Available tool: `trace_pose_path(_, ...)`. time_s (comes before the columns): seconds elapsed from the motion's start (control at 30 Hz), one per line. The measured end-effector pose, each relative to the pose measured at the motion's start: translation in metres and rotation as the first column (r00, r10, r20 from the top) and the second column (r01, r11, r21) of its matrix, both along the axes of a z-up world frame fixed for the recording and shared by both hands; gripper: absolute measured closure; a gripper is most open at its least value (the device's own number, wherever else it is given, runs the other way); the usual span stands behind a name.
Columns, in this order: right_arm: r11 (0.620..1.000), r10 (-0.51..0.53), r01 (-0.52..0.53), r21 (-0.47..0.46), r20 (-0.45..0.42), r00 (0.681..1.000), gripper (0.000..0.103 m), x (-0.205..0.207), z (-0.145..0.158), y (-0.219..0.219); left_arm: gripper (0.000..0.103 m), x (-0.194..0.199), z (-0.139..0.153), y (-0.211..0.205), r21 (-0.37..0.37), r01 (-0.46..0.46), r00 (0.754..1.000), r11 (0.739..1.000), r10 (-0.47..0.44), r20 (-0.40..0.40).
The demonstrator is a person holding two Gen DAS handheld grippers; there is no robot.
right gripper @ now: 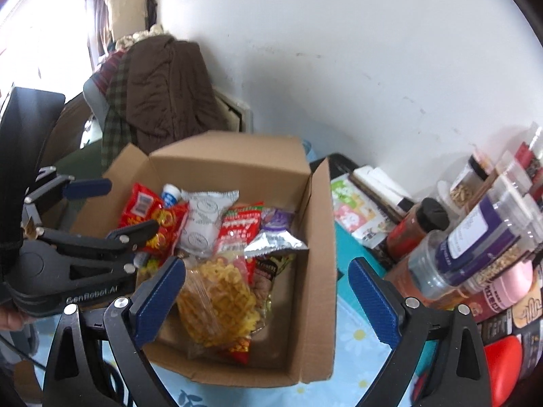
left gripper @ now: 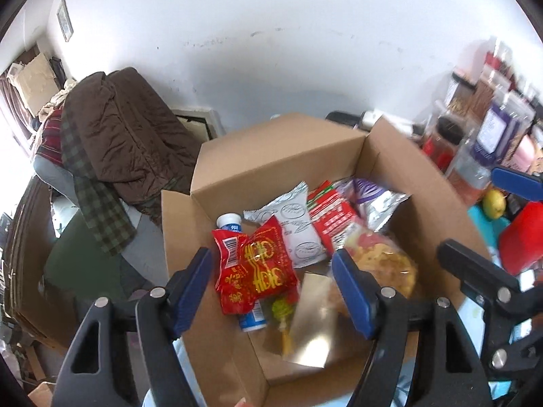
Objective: Organize snacks
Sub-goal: 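Withdraw both grippers from the box back over the table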
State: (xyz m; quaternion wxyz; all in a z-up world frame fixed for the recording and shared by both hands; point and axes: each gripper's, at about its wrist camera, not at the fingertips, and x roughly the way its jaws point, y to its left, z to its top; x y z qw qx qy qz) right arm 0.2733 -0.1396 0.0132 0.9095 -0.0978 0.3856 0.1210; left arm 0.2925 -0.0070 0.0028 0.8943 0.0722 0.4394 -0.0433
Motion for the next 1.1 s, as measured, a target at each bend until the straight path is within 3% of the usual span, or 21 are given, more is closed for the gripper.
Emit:
trace_pose_path(0.47,0.998,-0.035,0.023,0.063,0.197,0.98,0.004,-0.06,0.066,-0.003,0.03,-0.071,0.08,0.015,-0.025,-0.021,0.976,0.999,0.026,0.215)
trace_pose_path(0.53,0.997,-0.039,0.023,0.072,0.228,0.973,0.002,-0.073,0.075,-0.004,0.022,-0.084,0.089,0.016,-0.028,-0.018,0.969,0.999,0.025,0.246)
trace_pose_path(0.63,0.996,-0.037,0.013,0.089,0.265,0.964,0.001,-0.091,0.085,-0.006,0.022,-0.107,0.103,0.017,-0.045,-0.01,0.957,0.999,0.023,0.288)
trace_pose_path(0.87,0.994,-0.062,0.026,0.109,0.333,0.941,0.0,-0.137,0.103,-0.015,0.022,-0.15,0.119,0.021,-0.078,-0.003,0.939,0.997,0.03,0.342)
trace_pose_path(1.1,0.99,-0.09,0.046,0.132,0.343,0.935,0.0,-0.179,0.102,-0.023,0.022,-0.191,0.118,0.021,-0.085,-0.007,0.926,0.996,0.038,0.375)
